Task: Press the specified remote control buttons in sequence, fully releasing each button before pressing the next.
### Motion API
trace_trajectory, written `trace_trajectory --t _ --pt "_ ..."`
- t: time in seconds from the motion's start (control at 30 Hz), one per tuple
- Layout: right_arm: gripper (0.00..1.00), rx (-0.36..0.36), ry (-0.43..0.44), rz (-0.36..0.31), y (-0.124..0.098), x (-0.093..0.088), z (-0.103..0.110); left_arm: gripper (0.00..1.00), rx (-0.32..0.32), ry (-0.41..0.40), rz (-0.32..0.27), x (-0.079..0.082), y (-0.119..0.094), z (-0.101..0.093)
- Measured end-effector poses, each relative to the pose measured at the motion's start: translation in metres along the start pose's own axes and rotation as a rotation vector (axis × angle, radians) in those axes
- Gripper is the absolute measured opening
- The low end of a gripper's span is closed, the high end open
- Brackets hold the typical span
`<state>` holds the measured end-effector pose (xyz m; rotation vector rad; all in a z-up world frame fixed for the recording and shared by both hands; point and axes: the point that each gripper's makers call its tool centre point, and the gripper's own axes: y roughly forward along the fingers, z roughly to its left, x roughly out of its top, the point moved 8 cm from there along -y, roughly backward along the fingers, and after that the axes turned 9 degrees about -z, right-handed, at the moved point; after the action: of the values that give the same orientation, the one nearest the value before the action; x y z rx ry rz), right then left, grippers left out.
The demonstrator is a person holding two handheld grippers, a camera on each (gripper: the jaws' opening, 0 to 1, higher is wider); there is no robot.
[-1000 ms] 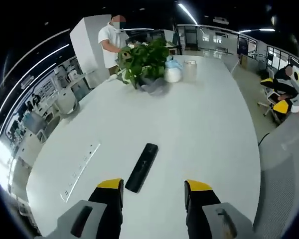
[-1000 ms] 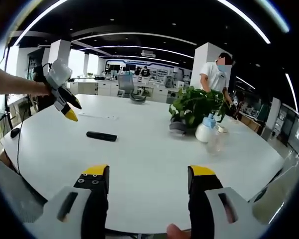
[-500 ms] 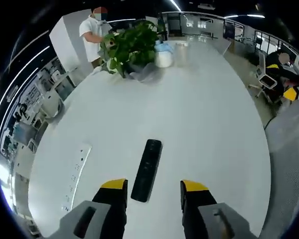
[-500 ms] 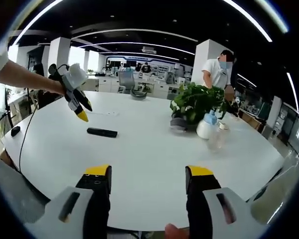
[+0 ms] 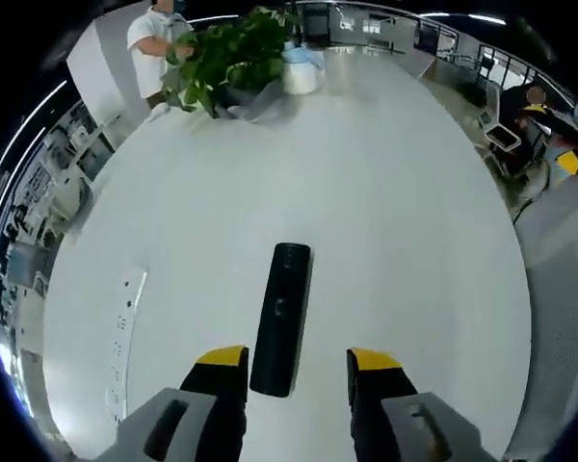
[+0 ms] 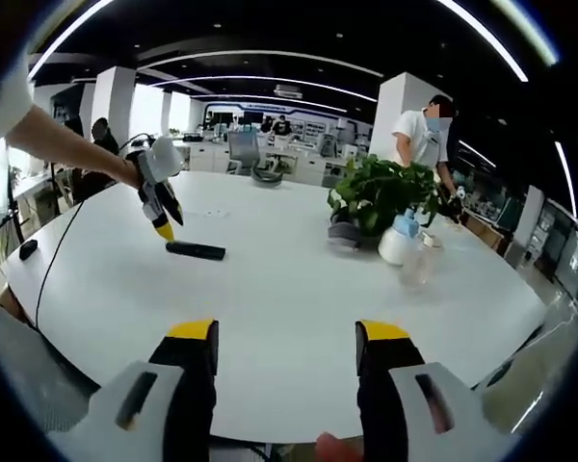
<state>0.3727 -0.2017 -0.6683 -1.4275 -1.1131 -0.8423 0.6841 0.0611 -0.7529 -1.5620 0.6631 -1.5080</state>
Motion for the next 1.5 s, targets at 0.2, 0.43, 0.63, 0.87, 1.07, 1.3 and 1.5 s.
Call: trace_trajectory --t 0.2,0.43,0.63,0.87,1.07,1.3,1.5 --pt "0.59 0.005 -0.013 0.012 0.001 -0.001 0.001 0.40 -0.026 0.008 0.052 -0.006 0.014 0.006" --pt "0.58 -0.002 -0.014 0.019 0.002 -0.001 0.001 0.38 -0.045 0.008 0.105 -0.013 0.026 0.010" --pt "0.57 -0.001 -0.020 0.026 0.002 -0.002 0.001 0.38 -0.065 0.016 0.120 -0.014 0.033 0.011" --pt "0.57 -0.004 -0.026 0.035 0.002 -0.003 0.001 0.36 -0.080 0.013 0.137 -0.015 0.041 0.013" --pt "0.56 0.000 -0.033 0.043 0.003 -0.003 0.001 0.35 -0.081 0.025 0.155 -0.016 0.044 0.014" --pt "0.56 0.000 -0.038 0.047 0.003 -0.003 0.001 0.34 -0.098 0.021 0.156 -0.016 0.045 0.014" --pt "0.55 -0.001 -0.037 0.040 0.003 -0.003 0.001 0.33 -0.100 0.023 0.160 -0.016 0.046 0.013"
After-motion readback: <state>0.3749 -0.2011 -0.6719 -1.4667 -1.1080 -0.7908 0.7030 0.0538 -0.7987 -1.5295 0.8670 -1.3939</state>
